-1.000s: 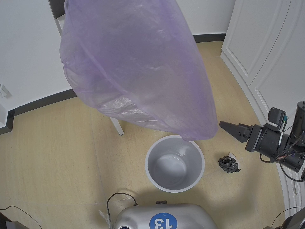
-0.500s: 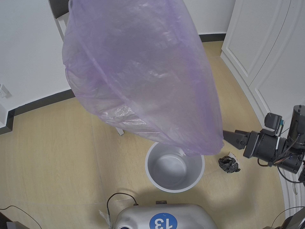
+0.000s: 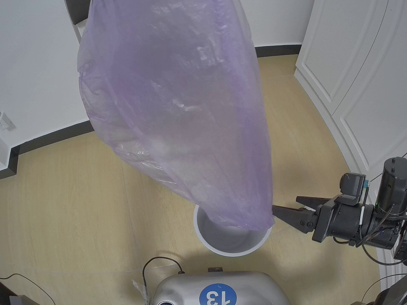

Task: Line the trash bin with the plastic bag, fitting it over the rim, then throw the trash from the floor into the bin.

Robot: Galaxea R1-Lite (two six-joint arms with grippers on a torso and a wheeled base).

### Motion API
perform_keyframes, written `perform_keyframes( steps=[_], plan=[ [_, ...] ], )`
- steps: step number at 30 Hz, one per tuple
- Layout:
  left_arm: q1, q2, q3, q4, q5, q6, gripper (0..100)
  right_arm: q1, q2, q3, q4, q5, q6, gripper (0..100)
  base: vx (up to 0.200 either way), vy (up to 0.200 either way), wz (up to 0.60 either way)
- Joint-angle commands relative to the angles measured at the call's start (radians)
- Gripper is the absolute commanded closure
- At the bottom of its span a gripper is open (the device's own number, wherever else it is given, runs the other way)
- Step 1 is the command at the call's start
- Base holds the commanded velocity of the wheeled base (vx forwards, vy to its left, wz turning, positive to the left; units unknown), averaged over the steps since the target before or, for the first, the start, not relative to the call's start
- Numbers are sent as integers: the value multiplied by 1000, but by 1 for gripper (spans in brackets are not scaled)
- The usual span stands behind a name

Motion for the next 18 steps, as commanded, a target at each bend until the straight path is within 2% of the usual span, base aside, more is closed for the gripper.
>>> perform_keyframes(
  steps=[1,8,18],
  plan=[
    [-24,9,-16,1,8,-1,100,33,-10,11,0,-1,0,0,0,0,0],
    [-85,0,-18,-1,60,1,100,33,-2,12,-2,1,7,0,0,0,0],
    [-121,23,-62,2,58,-1,100,22,62,2,-9,-10,27,0,0,0,0]
  ],
)
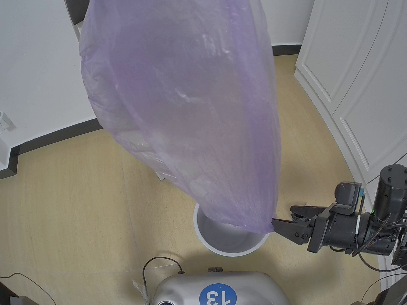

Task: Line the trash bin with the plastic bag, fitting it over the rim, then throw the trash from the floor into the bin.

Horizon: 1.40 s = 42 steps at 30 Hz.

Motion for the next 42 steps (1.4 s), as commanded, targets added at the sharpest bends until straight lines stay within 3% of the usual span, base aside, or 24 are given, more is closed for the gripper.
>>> perform_keyframes(
  steps=[1,11,30,31,42],
  plan=[
    [-9,20,-30,1,-3,1,100,-11,45,-7,-15,-5,19,0,0,0,0],
    [-9,31,-44,1,-6,0,100,-25,99,3,-233,-5,133,0,0,0,0],
    [-7,32,-50,5,-1,0,100,-71,87,6,-229,1,121,0,0,0,0],
    [-7,32,-50,5,-1,0,100,-71,85,8,-229,1,121,100,0,0,0],
    [5,34,-44,1,-1,0,100,-79,62,9,-228,4,114,100,0,0,0]
  ],
)
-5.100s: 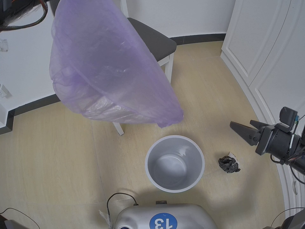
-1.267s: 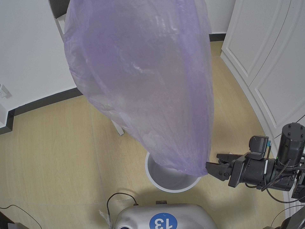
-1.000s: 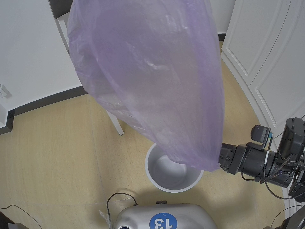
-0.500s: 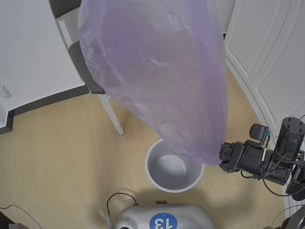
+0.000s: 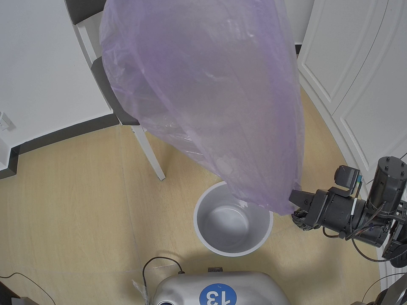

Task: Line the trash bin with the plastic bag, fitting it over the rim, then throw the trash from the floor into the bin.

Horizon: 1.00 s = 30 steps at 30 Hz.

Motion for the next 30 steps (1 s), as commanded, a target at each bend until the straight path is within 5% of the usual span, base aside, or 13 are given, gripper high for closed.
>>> perform_keyframes(
  steps=[1,15,24,30],
  plan=[
    [15,3,0,-2,-2,0,100,-10,-25,0,3,1,-1,100,0,0,0],
    [99,-14,-3,99,0,-3,100,-53,-47,0,5,3,-39,100,0,0,0],
    [271,-57,50,361,32,-12,100,-107,-96,-3,89,9,-96,100,0,0,0],
    [335,-43,103,447,30,-146,100,-139,-114,-3,132,35,-145,100,0,0,0]
  ],
)
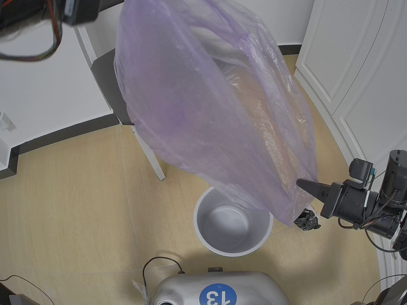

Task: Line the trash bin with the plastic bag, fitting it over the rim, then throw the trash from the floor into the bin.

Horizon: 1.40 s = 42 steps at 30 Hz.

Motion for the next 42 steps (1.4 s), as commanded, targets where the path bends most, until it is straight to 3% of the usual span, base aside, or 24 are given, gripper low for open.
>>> perform_keyframes(
  steps=[1,7,14,21,28,32,42],
  plan=[
    [61,-9,72,31,3,-81,100,-31,-26,4,16,8,-35,100,0,0,0],
    [101,-41,205,26,-18,-215,100,-56,-15,8,16,8,-51,100,0,0,0],
    [156,-121,389,-20,-206,-342,100,-71,-23,24,16,8,-78,100,0,0,0],
    [181,-122,504,-84,-225,-343,100,-70,-32,51,15,4,-129,100,0,0,0],
    [186,-98,628,-98,-278,-376,100,-62,-47,120,15,3,-250,100,0,0,0],
    [186,-50,638,-144,-359,-468,100,-41,-35,131,16,8,-309,100,0,0,0],
    [186,157,661,-310,-394,-497,100,-25,178,88,12,47,-459,100,0,0,0]
  ],
)
